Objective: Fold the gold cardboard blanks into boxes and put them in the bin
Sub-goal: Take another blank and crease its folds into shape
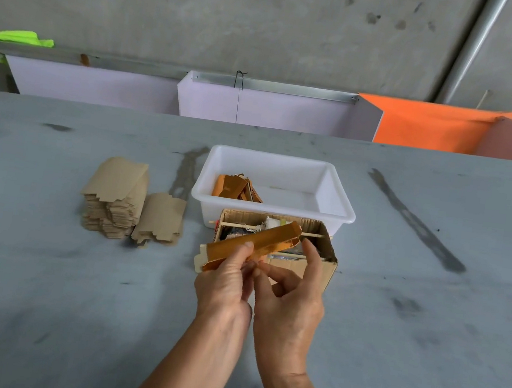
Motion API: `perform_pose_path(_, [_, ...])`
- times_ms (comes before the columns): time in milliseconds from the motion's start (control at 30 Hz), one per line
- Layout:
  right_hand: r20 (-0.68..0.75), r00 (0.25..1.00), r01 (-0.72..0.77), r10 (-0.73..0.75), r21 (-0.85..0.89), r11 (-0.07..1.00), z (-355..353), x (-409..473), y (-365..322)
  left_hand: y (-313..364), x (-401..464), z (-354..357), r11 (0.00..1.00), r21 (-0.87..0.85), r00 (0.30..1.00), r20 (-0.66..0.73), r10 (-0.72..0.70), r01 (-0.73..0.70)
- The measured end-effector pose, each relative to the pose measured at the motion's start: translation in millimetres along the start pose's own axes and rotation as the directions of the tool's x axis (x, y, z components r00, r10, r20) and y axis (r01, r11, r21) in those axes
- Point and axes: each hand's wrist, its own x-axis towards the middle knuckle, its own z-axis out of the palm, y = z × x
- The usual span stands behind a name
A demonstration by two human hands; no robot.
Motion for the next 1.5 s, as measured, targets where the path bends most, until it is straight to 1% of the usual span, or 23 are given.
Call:
perform_pose_path(33, [-0.019,1.0,0.003,-0.003,0.024,1.0,1,-1,0,0,-1,2,1.0,0.001,1.0,0.005,-0.004,0.004])
perform_pose_path(100, [-0.022,0.998,-0.051,0.053,0.096,0.994,2,-1,0,2,-3,3,1.0,0.002,0.999,0.032,-0.016,0.016])
perform_pose_path(200, [0.059,0.977,-0.213,0.205,0.25,0.945,-1,8,-1,5,-2,-1,0.999,0.037,0.997,0.068,-0.029,0.026])
perform_pose_path(233, [0.096,0.969,-0.245,0.227,0.285,0.927,-2,11,-1,6,-2,-2,0.999,0.048,0.997,0.074,-0.027,0.023])
perform_pose_path(400, [0.236,0.949,-0.279,0.211,0.309,0.909,-9,24,0,11,-7,-2,0.994,0.108,0.995,0.102,-0.011,0.0])
perform_pose_path(500, [0.295,0.944,-0.227,0.145,0.268,0.936,-14,30,2,13,-10,-1,0.989,0.15,0.992,0.121,-0.034,0.015])
perform_pose_path(667, [0.312,0.95,-0.073,0.009,0.193,0.978,-21,38,8,15,-10,-5,0.973,0.227,0.988,0.129,-0.084,0.054])
perform_pose_path(800, [0.227,0.971,0.036,-0.074,0.167,0.985,-25,34,11,15,-8,-3,0.954,0.29,0.988,0.108,-0.106,0.07])
perform_pose_path(933, [0.145,0.976,0.145,-0.165,0.139,0.98,-27,29,13,15,-9,0,0.93,0.346,0.982,0.089,-0.164,0.124])
perform_pose_path(1033, [0.14,0.971,0.162,-0.192,0.197,0.967,-29,27,11,15,-11,0,0.909,0.385,0.974,0.092,-0.206,0.156])
perform_pose_path(1133, [0.096,0.978,0.167,-0.187,0.182,0.969,-31,24,11,13,-12,0,0.9,0.405,0.971,0.095,-0.22,0.164])
perform_pose_path(1267, [0.077,0.987,0.123,-0.143,0.224,0.967,-33,23,12,9,-13,-1,0.903,0.402,0.971,0.11,-0.213,0.152])
perform_pose_path(1367, [0.143,0.987,0.026,-0.071,0.297,0.954,-34,22,14,5,-14,-3,0.907,0.399,0.974,0.113,-0.197,0.137])
perform_pose_path(1467, [0.227,0.974,-0.114,0.013,0.441,0.89,-35,19,13,3,-13,-6,0.906,0.403,0.977,0.1,-0.186,0.131])
perform_pose_path(1500, [0.243,0.969,-0.147,0.037,0.453,0.879,-36,18,12,3,-13,-7,0.907,0.4,0.979,0.091,-0.182,0.132])
